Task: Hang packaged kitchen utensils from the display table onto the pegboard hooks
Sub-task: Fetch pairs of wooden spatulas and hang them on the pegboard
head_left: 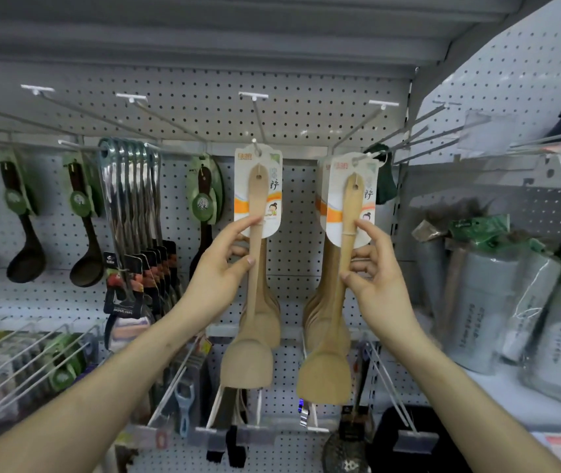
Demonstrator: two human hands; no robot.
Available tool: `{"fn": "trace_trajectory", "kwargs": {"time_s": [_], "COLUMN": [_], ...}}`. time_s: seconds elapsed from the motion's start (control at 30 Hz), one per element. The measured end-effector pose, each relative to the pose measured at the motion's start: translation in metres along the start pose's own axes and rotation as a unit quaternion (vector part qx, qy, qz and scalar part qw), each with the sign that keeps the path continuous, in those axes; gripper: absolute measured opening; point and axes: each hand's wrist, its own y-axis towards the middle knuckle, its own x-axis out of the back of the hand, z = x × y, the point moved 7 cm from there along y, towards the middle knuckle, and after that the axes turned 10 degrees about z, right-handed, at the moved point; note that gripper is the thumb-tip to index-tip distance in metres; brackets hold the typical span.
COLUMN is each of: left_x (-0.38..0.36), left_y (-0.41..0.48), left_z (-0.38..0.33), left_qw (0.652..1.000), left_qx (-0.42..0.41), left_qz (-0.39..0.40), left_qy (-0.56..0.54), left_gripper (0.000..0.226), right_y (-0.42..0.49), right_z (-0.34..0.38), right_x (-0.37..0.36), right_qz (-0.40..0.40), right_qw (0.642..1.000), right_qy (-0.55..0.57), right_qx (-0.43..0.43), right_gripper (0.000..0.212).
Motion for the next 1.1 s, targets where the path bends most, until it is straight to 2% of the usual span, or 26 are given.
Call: {"fn": "trace_trajectory", "kwargs": {"time_s": [0.53, 0.77, 0.9, 1.1], "left_x": [-0.006, -0.006, -0.006, 0.004], "left_y": [0.039, 0.042, 0.035, 0.007], "left_z": [0.034, 0.051, 0.056, 0.060], "left_qw": [0.999, 0.999, 0.999, 0.997], "left_qx": [-0.028, -0.029, -0.027, -0.003], "left_qz": [-0.023, -0.018, -0.012, 0.000], "left_qy": [0.020, 0.019, 0.036, 0.077], "left_gripper": [0.071, 0.070, 0.071, 0.073], "right_y": [0.043, 0.042, 0.035, 0.018], "right_z": [-0.043, -0.056, -0.059, -0.037], "right_x": [-0.006, -0.005, 0.000, -0.005], "right_qz": [-0.093, -0.086, -0.091, -0.096], "right_qw": [0.992, 0.993, 0.992, 0.978], "right_qy": [-0.084, -0.085, -0.088, -0.169], "right_qx": [0.008, 0.008, 0.003, 0.075], "right_gripper": [0.079, 0.078, 0.070, 0.060]}}
